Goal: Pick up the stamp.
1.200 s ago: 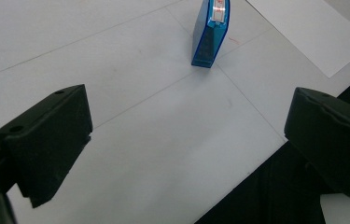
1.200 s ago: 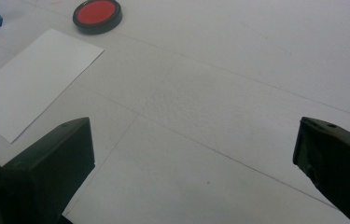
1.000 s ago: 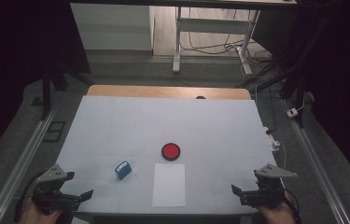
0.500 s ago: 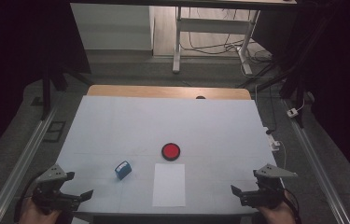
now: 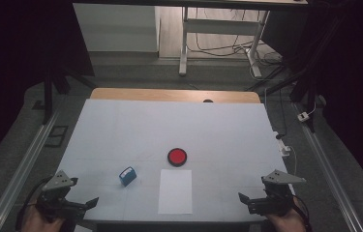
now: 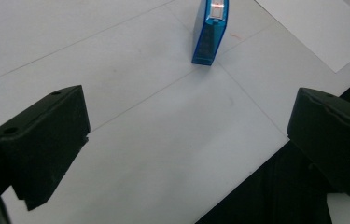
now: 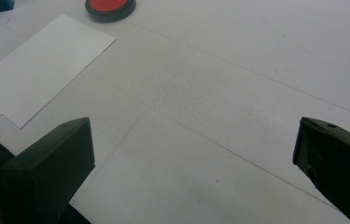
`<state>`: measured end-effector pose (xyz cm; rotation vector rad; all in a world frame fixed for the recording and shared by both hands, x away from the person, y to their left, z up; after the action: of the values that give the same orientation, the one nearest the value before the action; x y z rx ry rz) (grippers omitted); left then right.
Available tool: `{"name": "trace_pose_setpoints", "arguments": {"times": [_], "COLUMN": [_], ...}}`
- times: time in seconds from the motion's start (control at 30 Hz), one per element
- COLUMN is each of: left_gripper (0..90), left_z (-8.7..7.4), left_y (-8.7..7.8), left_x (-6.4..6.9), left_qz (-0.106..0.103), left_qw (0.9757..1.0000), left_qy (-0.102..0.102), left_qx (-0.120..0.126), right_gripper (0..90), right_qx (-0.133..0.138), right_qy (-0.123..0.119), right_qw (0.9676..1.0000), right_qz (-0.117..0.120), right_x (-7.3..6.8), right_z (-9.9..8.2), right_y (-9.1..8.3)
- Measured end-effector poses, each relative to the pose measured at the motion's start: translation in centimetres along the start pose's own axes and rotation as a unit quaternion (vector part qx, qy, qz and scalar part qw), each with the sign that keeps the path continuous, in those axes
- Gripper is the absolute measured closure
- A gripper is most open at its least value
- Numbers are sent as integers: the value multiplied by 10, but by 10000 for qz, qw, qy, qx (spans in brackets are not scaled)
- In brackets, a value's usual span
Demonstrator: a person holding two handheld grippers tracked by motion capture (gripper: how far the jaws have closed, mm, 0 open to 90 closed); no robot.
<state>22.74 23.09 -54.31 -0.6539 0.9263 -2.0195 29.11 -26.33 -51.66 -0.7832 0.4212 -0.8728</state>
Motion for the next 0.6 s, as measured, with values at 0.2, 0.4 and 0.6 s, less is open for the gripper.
{"name": "trace_pose_setpoints", "arguments": {"times": [0.2,0.4,0.6], "left_gripper": [0,0,0], "left_z": [4,9,15], "left_y": [0,2,4], "left_x": [3,5,10], "left_qz": [-40,-58,-232], "left_qw": [10000,9998,9991], "left_qy": [27,120,262], "left_qx": [68,112,224], "right_gripper": [0,0,0], "right_qx": [-7,-21,-26], "right_qy": [-8,-15,-7], "right_qw": [10000,10000,10000], "right_qz": [13,23,36], "right_x": [0,-1,-1], "right_z": [0,0,0], "right_y": [0,1,1]}}
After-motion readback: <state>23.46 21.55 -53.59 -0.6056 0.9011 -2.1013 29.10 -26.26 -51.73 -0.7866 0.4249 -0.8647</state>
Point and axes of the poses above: each handheld gripper's, and its own axes: y roughly forward along the jaws, z roughly out of its top, x roughly to its right, the point moved 9 cm from there along y, roughly forward along the jaws, and after that the axes turned 6 degrees about -x, right-handed, at the moved point
